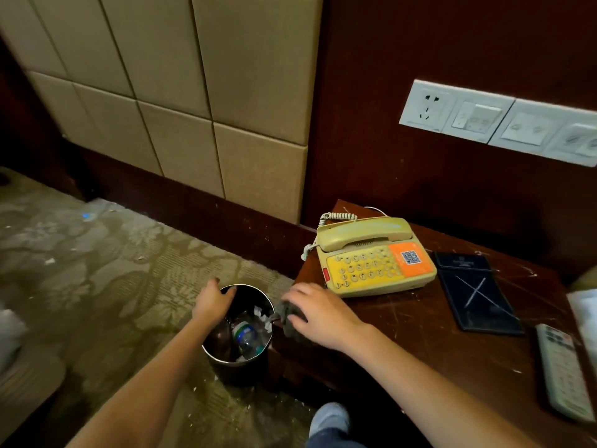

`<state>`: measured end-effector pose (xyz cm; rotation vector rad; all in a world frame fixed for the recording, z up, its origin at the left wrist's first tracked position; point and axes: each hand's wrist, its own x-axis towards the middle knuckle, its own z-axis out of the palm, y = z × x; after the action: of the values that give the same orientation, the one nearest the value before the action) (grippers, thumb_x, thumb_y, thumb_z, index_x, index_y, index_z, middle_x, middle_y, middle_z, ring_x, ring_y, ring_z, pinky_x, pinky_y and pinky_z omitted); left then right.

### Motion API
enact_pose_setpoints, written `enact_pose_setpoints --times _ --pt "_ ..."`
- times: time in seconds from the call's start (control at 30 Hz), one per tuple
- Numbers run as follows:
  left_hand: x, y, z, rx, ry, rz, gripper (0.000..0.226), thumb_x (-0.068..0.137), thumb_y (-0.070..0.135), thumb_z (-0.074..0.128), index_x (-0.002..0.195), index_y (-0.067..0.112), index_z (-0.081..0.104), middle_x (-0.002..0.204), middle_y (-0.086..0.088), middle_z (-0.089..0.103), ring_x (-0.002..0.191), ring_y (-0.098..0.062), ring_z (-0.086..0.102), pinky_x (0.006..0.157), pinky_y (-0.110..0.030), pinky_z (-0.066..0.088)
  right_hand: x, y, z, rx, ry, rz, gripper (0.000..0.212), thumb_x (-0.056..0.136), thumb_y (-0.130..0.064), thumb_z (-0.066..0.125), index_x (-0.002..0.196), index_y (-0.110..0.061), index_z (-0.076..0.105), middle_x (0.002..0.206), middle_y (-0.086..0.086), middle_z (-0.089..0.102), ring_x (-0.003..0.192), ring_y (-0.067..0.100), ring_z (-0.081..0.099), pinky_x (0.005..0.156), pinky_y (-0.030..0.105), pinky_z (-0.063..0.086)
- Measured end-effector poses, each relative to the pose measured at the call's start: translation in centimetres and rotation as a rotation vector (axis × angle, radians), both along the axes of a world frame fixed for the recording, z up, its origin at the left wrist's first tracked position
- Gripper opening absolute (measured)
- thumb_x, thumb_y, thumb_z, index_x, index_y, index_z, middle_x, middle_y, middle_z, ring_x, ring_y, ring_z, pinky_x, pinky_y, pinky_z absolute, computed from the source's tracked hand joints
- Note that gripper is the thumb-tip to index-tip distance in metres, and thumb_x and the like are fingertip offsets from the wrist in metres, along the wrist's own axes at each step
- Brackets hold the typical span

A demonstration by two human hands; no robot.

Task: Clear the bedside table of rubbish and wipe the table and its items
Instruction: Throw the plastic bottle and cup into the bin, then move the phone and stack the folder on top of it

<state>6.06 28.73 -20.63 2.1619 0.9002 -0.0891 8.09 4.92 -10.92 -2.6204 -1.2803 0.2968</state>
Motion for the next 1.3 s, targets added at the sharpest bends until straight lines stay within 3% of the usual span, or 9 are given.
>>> enact_pose_setpoints --times 0.17,0.33,0.57,0.67,0.73,0.8,0.87,1.03,1.3 --pt "2.8 -3.1 4.5 -0.048 -0.198 -0.098 0.05 0.095 0.03 0.051 0.135 0.002 0.042 0.124 -0.016 0.059 0.112 -0.029 0.056 0.088 -0.035 0.043 2.1 -3.8 2.0 -0.007 -0.146 -0.163 0.039 0.096 -0.03 0.047 0.133 -0.019 0.049 0.138 0.002 0.043 0.129 0.023 0.039 0.102 0.042 0.038" --pt "5.7 -8.9 8.0 -0.047 -0.267 -0.283 0.056 0.091 0.039 0.056 0.136 0.008 0.042 0.126 -0.013 0.057 0.115 -0.024 0.055 0.095 -0.038 0.046 4.2 -10.1 2.9 -0.153 -0.188 -0.429 0.056 0.093 -0.034 0.053 0.144 -0.024 0.032 0.152 0.007 0.022 0.141 0.029 0.019 0.111 0.05 0.027" --pt "6.3 -15.1 9.9 0.416 -0.226 -0.642 0.08 0.086 0.057 0.052 0.148 0.018 0.019 0.148 -0.005 0.027 0.137 -0.025 0.028 0.108 -0.045 0.031 5.5 -16.2 1.4 0.018 -0.062 -0.838 0.059 0.092 -0.034 0.058 0.142 -0.019 0.03 0.139 0.01 0.037 0.128 0.028 0.038 0.098 0.04 0.043" --pt "8.8 -15.5 10.7 0.374 -0.226 -0.563 0.074 0.089 0.055 0.049 0.147 0.017 0.024 0.149 -0.007 0.029 0.137 -0.027 0.027 0.108 -0.047 0.03 5.6 -16.1 1.1 0.449 0.209 -1.103 0.053 0.09 -0.026 0.062 0.134 -0.008 0.037 0.121 0.013 0.052 0.107 0.028 0.057 0.08 0.033 0.049" --pt "11.0 -15.1 11.0 0.299 -0.163 -0.508 0.071 0.091 0.055 0.046 0.146 0.014 0.027 0.149 -0.009 0.032 0.137 -0.03 0.028 0.108 -0.048 0.03 5.4 -15.0 1.1 0.735 0.579 -1.236 0.054 0.09 -0.023 0.063 0.133 -0.005 0.036 0.11 0.012 0.056 0.093 0.026 0.062 0.071 0.032 0.055" --pt "13.0 -14.3 11.1 0.242 -0.096 -0.475 0.07 0.091 0.058 0.043 0.142 0.012 0.034 0.143 -0.013 0.039 0.133 -0.034 0.035 0.105 -0.048 0.035 5.0 -13.5 1.1 0.889 0.947 -1.277 0.058 0.091 -0.023 0.063 0.137 -0.008 0.032 0.119 0.014 0.053 0.093 0.028 0.062 0.067 0.033 0.057" --pt "14.4 -13.6 10.8 0.226 -0.031 -0.5 0.068 0.09 0.062 0.04 0.136 0.011 0.043 0.134 -0.014 0.049 0.124 -0.035 0.044 0.1 -0.047 0.04 4.9 -12.1 0.9 0.933 1.09 -1.266 0.061 0.091 -0.023 0.062 0.141 -0.013 0.027 0.135 0.017 0.044 0.104 0.033 0.058 0.073 0.036 0.056" --pt "15.8 -14.0 9.8 0.044 0.01 -0.535 0.063 0.093 0.054 0.043 0.137 0.01 0.044 0.134 -0.011 0.052 0.122 -0.029 0.05 0.099 -0.034 0.043 6.0 -10.8 -0.8 1.003 1.003 -1.259 0.062 0.088 -0.023 0.067 0.139 -0.018 0.033 0.138 0.007 0.045 0.121 0.029 0.048 0.082 0.039 0.05" --pt "16.7 -13.3 9.7 -0.188 -0.003 -0.503 0.085 0.081 0.06 0.059 0.142 0.005 0.036 0.138 -0.012 0.047 0.121 -0.026 0.051 0.092 -0.029 0.043 7.4 -11.0 -2.3 1.062 0.856 -1.193 0.059 0.088 -0.016 0.065 0.137 -0.021 0.034 0.131 0.003 0.052 0.124 0.026 0.048 0.088 0.042 0.049"
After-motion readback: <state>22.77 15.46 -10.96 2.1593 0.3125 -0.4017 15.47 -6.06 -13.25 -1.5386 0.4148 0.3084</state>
